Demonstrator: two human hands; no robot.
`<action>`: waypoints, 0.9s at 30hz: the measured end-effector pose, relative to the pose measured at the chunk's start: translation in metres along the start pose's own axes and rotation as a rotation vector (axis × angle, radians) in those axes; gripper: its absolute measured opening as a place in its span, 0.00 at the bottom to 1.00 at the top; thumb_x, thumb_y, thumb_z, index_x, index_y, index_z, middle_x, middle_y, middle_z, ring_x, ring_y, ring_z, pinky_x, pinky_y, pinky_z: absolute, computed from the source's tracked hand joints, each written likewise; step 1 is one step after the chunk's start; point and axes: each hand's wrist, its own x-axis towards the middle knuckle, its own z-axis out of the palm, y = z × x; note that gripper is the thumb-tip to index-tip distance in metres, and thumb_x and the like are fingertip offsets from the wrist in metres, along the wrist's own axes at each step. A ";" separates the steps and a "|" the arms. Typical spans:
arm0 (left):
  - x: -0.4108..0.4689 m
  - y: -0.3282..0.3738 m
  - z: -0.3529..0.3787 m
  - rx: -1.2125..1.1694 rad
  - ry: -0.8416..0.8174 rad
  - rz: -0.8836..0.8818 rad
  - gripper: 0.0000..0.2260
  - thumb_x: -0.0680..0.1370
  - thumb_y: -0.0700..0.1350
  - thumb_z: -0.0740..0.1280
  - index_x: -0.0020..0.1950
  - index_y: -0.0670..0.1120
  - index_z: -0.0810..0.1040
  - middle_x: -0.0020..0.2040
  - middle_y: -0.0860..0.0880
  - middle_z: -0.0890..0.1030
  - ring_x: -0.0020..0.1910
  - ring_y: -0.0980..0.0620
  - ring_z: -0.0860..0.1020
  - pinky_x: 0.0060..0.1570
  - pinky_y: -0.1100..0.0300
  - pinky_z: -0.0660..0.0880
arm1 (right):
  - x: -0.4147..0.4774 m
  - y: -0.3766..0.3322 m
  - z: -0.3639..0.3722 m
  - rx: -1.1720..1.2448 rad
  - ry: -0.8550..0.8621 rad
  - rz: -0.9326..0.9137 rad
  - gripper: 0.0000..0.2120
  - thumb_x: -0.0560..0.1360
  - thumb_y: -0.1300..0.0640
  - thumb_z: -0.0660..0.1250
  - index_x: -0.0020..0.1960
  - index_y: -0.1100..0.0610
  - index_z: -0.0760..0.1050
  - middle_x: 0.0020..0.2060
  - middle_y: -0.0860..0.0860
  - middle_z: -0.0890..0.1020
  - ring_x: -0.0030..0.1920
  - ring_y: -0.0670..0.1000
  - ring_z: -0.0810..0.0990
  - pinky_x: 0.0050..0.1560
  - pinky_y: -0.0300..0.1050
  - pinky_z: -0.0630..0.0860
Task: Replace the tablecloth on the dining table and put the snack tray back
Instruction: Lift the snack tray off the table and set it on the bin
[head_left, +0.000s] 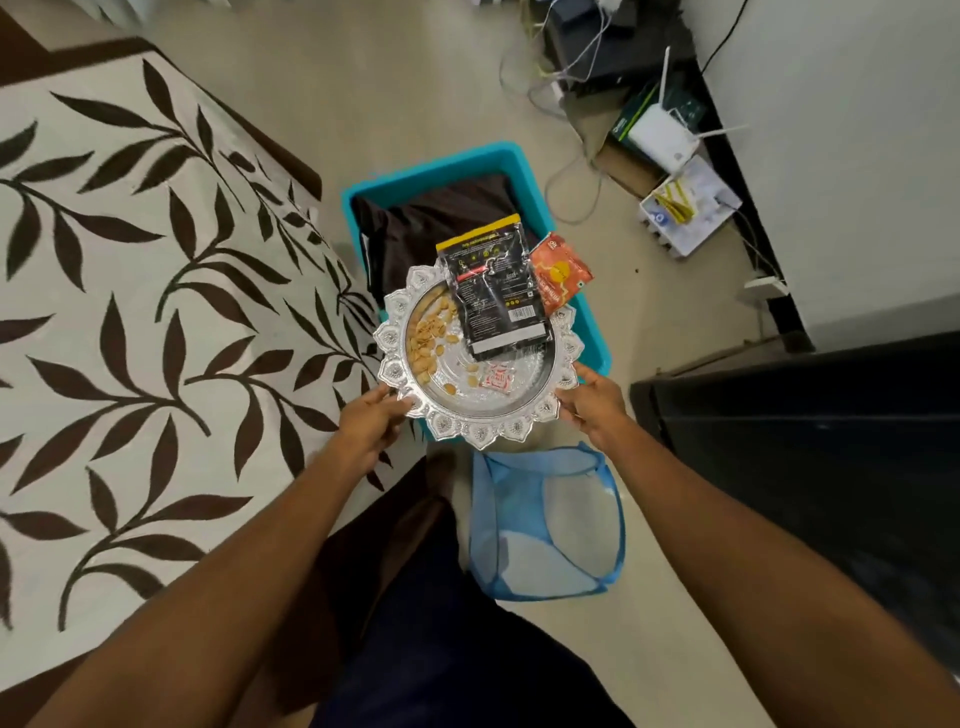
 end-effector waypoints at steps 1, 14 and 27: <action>0.004 -0.005 -0.002 0.016 0.012 -0.014 0.17 0.75 0.35 0.72 0.61 0.48 0.77 0.34 0.58 0.83 0.32 0.59 0.75 0.28 0.66 0.67 | 0.001 0.004 0.001 -0.036 0.010 0.000 0.32 0.74 0.72 0.70 0.75 0.55 0.69 0.43 0.56 0.77 0.29 0.47 0.70 0.27 0.38 0.70; 0.019 -0.015 -0.014 0.252 0.056 0.044 0.12 0.73 0.34 0.74 0.37 0.47 0.75 0.33 0.49 0.74 0.33 0.51 0.72 0.28 0.62 0.65 | 0.004 0.018 0.016 -0.078 -0.009 0.036 0.26 0.80 0.59 0.67 0.76 0.53 0.66 0.51 0.54 0.82 0.39 0.48 0.74 0.36 0.40 0.67; 0.001 -0.025 -0.022 0.178 0.142 0.106 0.17 0.77 0.40 0.66 0.66 0.44 0.73 0.52 0.42 0.78 0.34 0.54 0.75 0.29 0.61 0.70 | -0.012 0.042 0.003 -0.233 0.300 -0.233 0.06 0.73 0.53 0.69 0.49 0.47 0.82 0.46 0.47 0.85 0.48 0.52 0.84 0.55 0.53 0.81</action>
